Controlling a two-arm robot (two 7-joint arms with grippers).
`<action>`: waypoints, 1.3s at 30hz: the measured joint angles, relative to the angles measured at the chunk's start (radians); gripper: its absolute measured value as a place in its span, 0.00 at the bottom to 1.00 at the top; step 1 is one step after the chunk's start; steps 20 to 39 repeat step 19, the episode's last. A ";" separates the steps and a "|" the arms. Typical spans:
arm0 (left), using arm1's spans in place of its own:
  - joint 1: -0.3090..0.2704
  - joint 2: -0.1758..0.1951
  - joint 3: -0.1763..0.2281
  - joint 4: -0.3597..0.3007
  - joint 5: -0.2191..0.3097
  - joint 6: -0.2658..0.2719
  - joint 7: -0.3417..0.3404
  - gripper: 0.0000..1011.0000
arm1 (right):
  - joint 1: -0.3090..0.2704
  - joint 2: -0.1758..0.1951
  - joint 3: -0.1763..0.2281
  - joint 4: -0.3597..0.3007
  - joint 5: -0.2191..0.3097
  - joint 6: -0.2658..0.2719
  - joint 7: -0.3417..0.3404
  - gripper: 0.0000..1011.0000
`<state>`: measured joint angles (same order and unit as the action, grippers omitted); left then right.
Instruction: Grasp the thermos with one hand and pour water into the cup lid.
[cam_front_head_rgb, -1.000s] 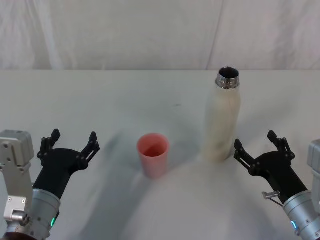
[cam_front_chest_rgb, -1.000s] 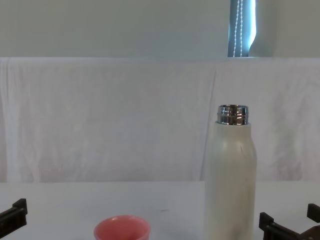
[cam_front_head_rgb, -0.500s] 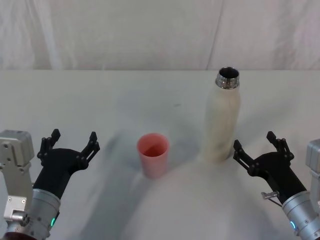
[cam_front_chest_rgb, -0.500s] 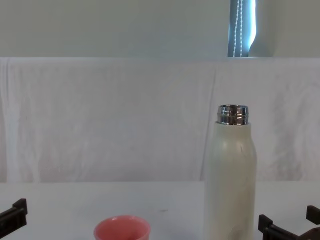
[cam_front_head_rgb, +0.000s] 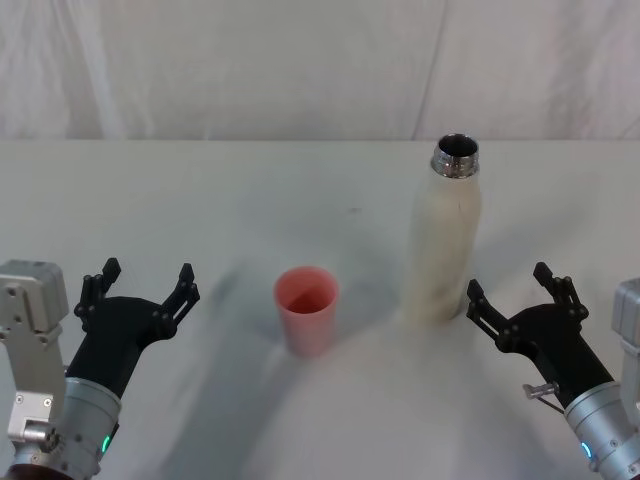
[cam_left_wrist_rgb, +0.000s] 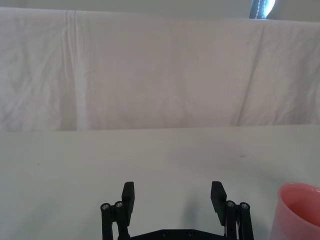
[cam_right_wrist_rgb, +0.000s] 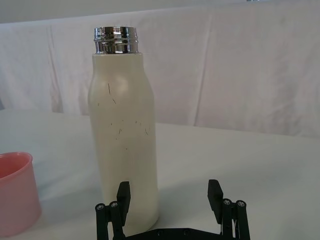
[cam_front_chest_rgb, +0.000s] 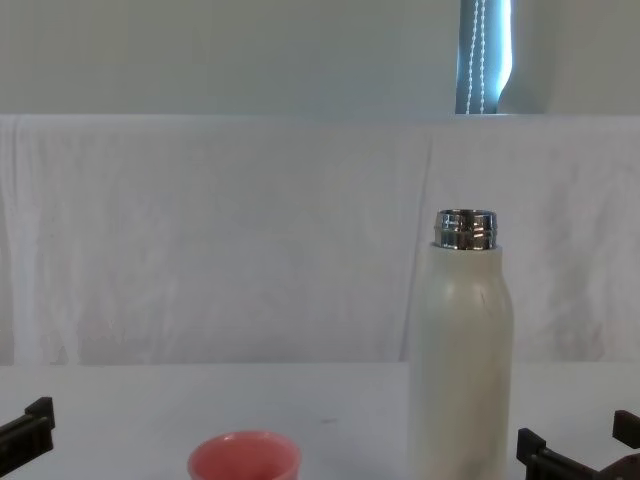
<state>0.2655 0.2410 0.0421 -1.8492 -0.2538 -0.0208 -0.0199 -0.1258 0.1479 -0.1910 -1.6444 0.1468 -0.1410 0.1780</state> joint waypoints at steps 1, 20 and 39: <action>0.000 0.000 0.000 0.000 0.000 0.000 0.000 0.99 | 0.000 0.000 0.000 0.000 0.000 0.000 0.000 0.99; 0.000 0.000 0.000 0.000 0.000 0.000 0.000 0.99 | 0.000 0.001 0.000 -0.001 0.001 0.000 0.000 0.99; 0.000 0.000 0.000 0.000 0.000 0.000 0.000 0.99 | 0.000 0.001 0.000 -0.001 0.001 0.000 0.000 0.99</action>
